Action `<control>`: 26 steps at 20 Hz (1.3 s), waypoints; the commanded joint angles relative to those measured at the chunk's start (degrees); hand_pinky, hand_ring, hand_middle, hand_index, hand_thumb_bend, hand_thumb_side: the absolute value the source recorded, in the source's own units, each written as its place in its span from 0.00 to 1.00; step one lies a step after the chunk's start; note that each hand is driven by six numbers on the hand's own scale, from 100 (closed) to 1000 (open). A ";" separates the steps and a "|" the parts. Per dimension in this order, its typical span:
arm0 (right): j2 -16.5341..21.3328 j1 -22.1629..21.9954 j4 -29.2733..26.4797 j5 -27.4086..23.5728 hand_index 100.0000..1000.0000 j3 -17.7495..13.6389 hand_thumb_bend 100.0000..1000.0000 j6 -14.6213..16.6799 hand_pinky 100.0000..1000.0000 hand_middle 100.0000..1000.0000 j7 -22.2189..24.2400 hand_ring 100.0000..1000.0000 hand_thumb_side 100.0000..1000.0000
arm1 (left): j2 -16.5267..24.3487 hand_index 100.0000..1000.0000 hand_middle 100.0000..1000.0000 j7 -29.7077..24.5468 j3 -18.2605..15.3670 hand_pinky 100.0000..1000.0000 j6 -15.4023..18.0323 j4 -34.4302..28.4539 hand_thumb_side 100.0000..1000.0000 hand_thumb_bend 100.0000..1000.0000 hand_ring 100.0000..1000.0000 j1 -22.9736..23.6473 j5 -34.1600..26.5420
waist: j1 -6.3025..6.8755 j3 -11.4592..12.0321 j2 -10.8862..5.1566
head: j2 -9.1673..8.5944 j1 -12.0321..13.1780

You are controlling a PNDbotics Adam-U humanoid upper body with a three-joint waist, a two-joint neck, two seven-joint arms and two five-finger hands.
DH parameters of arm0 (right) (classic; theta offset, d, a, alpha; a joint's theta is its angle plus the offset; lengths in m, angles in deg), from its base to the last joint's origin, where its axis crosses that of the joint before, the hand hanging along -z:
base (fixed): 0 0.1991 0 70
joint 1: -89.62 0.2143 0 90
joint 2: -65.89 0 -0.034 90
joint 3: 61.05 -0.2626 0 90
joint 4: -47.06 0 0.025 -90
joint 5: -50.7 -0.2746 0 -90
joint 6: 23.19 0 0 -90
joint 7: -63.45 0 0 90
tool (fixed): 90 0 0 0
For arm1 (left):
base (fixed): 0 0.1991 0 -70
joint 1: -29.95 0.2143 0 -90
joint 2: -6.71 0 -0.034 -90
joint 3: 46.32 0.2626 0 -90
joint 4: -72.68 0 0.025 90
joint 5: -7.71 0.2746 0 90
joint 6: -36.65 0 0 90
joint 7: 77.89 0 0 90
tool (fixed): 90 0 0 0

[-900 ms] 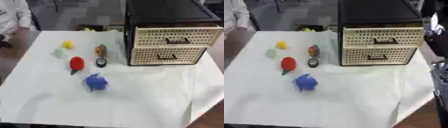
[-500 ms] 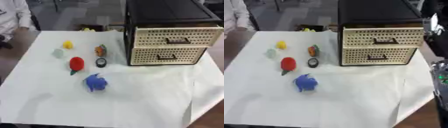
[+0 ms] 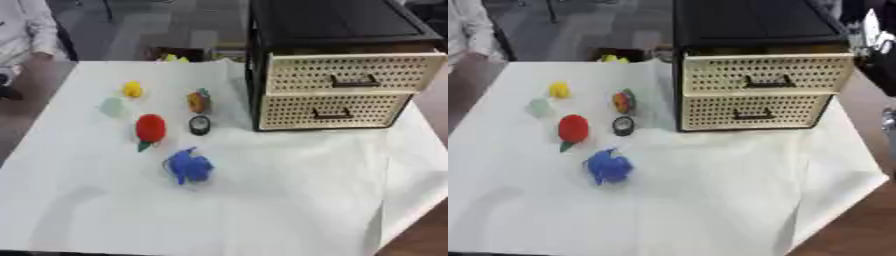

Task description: Pick up objects from table and place into drawer.

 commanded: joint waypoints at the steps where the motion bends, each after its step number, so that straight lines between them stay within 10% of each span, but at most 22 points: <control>1: 6.03 1.57 -0.96 0.89 0.82 0.78 0.36 -2.95 0.01 0.59 1.57 0.45 0.82 | 1.27 0.82 0.61 -0.33 0.04 0.49 0.38 -1.00 0.86 0.00 0.59 -0.90 0.33 | 0.03 -0.09 -0.17 | 0.39 -0.13; 5: 10.78 2.32 -0.96 -0.15 0.82 2.14 0.35 -5.76 0.00 0.58 4.83 0.44 0.99 | 1.44 0.82 0.61 -0.63 0.15 0.49 0.71 -1.00 0.85 0.00 0.59 -1.25 0.38 | 0.07 -0.18 0.45 | 0.56 -0.17; 12: 18.73 4.71 -0.96 -3.20 0.82 3.64 0.26 -8.94 0.00 0.58 10.22 0.43 1.00 | 1.78 0.82 0.61 -1.05 0.14 0.49 1.60 -1.00 0.85 0.00 0.59 -1.75 0.49 | 0.31 -0.61 1.62 | -0.09 0.31; 19: 25.06 7.78 -0.96 -5.71 0.83 5.33 0.84 -6.12 0.00 0.57 20.96 0.42 0.97 | 2.04 0.82 0.61 -1.35 0.06 0.48 2.48 -1.00 0.85 0.00 0.59 -2.16 0.83 | 0.58 -1.21 2.80 | -0.80 1.02; 26: 29.82 10.78 -0.96 -10.29 0.83 7.10 0.93 -4.51 0.00 0.51 33.47 0.39 0.71 | 2.23 0.82 0.61 -1.51 0.04 0.48 2.87 -1.00 0.85 0.00 0.59 -2.19 1.22 | 0.51 -1.59 3.23 | -0.96 1.39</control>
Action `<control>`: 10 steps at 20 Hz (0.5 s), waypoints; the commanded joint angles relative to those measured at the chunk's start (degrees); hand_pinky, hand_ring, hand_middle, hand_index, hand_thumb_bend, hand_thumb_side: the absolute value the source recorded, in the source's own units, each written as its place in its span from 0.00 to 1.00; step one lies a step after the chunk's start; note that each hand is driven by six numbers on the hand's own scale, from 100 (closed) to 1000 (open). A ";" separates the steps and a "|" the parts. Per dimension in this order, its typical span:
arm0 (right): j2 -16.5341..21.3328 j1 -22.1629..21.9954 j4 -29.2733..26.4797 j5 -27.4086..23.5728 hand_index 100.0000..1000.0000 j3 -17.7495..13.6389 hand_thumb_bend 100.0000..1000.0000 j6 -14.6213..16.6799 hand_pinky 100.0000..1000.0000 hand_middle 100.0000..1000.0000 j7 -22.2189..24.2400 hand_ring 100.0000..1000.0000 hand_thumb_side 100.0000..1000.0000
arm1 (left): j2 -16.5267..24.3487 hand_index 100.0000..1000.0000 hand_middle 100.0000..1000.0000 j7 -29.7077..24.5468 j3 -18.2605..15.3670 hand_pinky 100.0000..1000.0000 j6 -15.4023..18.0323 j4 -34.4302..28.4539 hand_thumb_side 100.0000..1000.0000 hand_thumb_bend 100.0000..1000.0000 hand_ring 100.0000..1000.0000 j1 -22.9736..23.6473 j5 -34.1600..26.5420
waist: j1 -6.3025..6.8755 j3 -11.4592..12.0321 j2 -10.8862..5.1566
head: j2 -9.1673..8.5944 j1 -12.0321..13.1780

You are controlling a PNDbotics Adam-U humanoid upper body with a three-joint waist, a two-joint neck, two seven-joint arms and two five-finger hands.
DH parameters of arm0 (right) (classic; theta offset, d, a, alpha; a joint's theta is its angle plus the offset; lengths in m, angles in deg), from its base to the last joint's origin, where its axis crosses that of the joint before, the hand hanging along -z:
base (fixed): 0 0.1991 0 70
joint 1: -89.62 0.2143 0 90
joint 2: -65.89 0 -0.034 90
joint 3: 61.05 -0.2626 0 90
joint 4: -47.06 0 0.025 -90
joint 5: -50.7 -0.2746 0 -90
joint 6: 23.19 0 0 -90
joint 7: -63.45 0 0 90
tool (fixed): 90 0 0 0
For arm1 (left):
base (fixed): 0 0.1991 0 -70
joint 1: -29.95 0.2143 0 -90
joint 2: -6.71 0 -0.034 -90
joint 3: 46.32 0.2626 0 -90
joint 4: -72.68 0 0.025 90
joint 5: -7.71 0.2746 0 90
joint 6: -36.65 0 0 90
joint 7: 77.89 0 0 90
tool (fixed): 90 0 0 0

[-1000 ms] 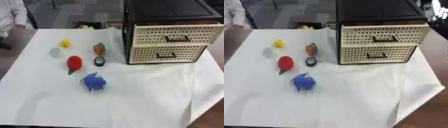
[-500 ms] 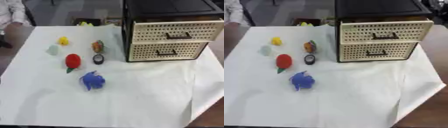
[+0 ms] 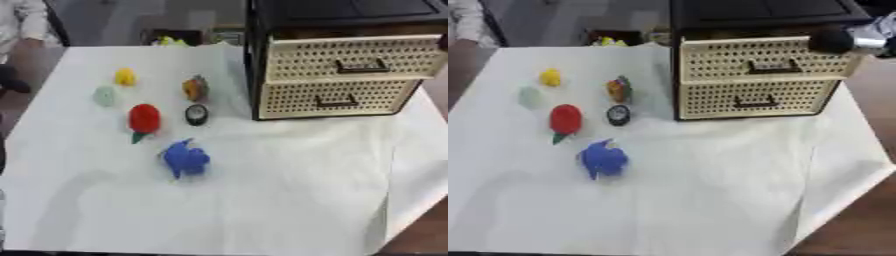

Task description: Pick up objects from table and place into drawer.

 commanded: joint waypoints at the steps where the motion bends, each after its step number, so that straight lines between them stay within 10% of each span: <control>1: 4.00 1.81 -0.91 -2.62 0.82 0.28 0.95 -0.05 0.00 0.49 5.03 0.39 0.67 | 1.70 0.82 0.61 -0.05 -0.25 0.48 0.36 -1.00 0.85 0.00 0.59 -0.79 0.26 | -0.20 -0.15 -0.44 | -0.85 0.27; 10: 6.06 5.76 -0.87 -7.02 0.80 2.89 0.96 -3.10 0.00 0.31 16.84 0.21 0.52 | 1.86 0.82 0.61 -0.37 0.05 0.48 0.43 -1.00 0.84 0.00 0.59 -1.08 0.13 | -0.26 0.00 -0.21 | -2.69 -0.34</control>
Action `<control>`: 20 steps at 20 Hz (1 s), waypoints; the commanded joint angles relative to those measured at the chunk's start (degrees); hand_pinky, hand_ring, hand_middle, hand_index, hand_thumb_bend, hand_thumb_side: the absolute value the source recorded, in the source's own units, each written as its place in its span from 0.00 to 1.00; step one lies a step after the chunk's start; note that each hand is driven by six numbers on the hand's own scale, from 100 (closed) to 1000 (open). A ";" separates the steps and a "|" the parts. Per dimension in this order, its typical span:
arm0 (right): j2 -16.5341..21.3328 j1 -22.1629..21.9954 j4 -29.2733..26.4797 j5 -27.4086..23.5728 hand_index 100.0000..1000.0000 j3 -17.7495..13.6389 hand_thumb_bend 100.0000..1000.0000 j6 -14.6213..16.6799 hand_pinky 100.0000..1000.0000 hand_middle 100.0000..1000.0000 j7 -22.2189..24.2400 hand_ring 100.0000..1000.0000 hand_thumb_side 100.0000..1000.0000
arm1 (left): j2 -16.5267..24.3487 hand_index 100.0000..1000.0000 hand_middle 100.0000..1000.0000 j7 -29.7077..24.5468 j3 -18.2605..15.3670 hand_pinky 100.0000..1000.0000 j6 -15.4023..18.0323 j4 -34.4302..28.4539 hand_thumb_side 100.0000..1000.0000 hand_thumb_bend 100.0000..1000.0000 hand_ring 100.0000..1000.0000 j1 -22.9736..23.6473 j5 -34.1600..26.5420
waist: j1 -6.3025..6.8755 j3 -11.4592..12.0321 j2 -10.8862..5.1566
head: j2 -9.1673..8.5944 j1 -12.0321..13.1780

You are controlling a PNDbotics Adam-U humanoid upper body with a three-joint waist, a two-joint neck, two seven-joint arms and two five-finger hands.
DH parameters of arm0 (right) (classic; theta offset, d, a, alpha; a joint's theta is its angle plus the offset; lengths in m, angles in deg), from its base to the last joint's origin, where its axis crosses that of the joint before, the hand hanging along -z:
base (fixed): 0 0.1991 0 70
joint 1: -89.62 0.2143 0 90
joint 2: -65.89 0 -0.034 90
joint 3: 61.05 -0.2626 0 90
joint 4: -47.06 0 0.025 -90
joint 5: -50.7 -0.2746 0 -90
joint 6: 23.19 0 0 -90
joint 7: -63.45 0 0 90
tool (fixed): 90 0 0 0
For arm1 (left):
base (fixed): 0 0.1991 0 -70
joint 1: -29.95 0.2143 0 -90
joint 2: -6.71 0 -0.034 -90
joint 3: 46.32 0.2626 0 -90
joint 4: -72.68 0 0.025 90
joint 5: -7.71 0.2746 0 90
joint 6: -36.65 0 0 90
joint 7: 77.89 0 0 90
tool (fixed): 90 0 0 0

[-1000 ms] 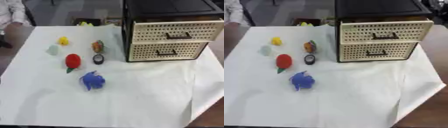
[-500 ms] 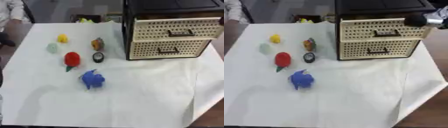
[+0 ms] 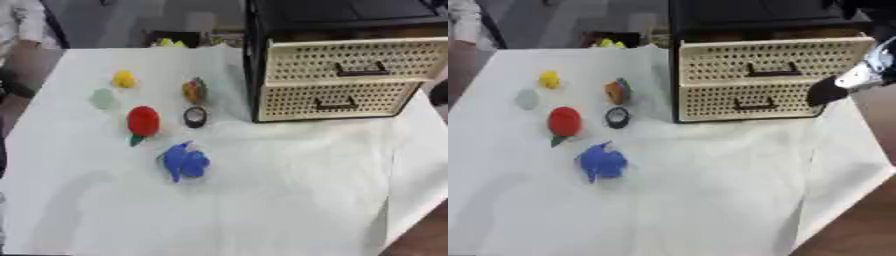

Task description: Pick up objects from table and place into drawer.

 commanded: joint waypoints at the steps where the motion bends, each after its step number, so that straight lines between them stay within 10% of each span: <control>1: 2.34 2.22 -0.50 -1.36 0.80 0.45 0.96 -1.29 0.00 0.28 3.91 0.19 0.51 | 1.43 0.82 0.61 -0.18 0.06 0.48 0.19 -1.00 0.84 0.00 0.59 -0.73 0.05 | -0.21 0.12 -0.61 | -1.11 -0.34; 7: 1.44 6.52 2.45 -2.66 0.75 2.63 0.96 -2.89 0.00 0.00 9.21 0.00 0.50 | 1.52 0.82 0.61 -0.36 0.17 0.48 0.07 -1.00 0.84 0.00 0.59 -0.78 -0.20 | -0.37 0.35 -0.71 | -2.31 -0.87; 20: -1.00 12.26 9.32 -4.75 0.78 7.35 0.98 -8.68 0.00 0.00 17.76 0.00 0.48 | 1.44 0.82 0.61 -0.75 0.30 0.48 -0.33 -1.00 0.85 0.00 0.59 -0.73 -0.41 | -0.52 0.73 -0.86 | -3.44 -1.21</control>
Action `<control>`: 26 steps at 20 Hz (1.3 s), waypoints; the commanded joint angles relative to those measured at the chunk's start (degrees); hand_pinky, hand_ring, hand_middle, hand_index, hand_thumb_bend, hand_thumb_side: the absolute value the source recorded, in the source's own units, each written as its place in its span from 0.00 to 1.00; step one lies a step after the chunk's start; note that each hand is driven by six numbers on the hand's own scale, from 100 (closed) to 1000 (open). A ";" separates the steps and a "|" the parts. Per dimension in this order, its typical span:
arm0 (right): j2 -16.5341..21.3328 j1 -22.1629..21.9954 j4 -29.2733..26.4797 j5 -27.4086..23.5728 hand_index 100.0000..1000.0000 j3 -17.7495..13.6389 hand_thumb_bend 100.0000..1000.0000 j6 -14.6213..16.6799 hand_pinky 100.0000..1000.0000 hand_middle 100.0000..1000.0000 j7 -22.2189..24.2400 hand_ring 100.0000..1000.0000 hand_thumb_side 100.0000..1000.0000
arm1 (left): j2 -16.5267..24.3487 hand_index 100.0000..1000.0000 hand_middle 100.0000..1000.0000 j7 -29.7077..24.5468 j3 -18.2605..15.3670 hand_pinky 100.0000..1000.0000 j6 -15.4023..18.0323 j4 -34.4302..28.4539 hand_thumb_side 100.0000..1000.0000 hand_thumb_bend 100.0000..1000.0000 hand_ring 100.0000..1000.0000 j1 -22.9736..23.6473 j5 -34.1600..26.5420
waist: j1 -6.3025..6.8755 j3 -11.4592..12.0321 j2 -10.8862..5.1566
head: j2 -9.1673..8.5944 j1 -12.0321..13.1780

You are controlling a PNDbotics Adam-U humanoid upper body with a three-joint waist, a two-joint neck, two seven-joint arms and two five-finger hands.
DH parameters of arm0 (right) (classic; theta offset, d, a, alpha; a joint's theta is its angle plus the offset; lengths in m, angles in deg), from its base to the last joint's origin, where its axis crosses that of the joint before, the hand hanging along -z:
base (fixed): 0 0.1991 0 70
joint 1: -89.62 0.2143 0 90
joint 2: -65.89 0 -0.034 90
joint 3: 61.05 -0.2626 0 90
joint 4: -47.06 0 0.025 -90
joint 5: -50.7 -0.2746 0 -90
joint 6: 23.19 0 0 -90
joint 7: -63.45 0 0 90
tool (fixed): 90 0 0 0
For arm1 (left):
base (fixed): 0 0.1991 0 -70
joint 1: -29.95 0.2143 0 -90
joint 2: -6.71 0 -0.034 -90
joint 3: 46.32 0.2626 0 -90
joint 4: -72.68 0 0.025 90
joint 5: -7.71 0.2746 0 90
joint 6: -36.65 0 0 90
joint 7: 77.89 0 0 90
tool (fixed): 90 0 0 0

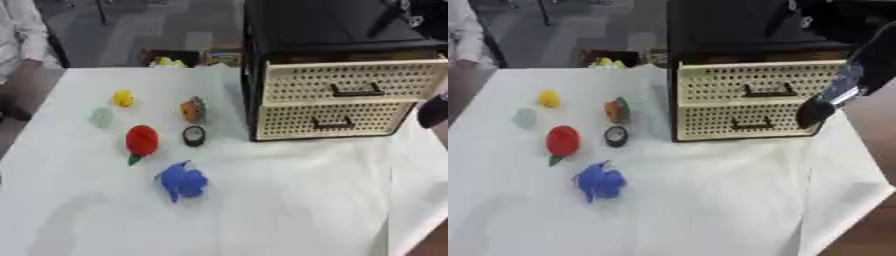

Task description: Pick up objects from table and place into drawer.

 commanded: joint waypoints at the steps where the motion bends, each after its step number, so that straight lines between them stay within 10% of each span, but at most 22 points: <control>1: 0.44 1.74 1.79 0.55 0.79 0.22 0.98 -1.13 0.00 0.00 2.85 0.00 0.48 | 1.39 0.82 0.61 -0.23 -0.05 0.48 -0.06 -1.00 0.85 0.00 0.59 -0.61 -0.25 | -0.18 0.09 -0.84 | -0.73 -0.26; 26: -0.50 1.10 5.93 3.05 0.80 3.20 0.94 -4.39 0.00 0.00 7.01 0.00 0.44 | 0.97 0.82 0.61 -0.45 -0.02 0.48 -0.30 -1.00 0.85 0.00 0.59 -0.73 -0.13 | 0.00 0.40 -0.47 | -1.00 -1.17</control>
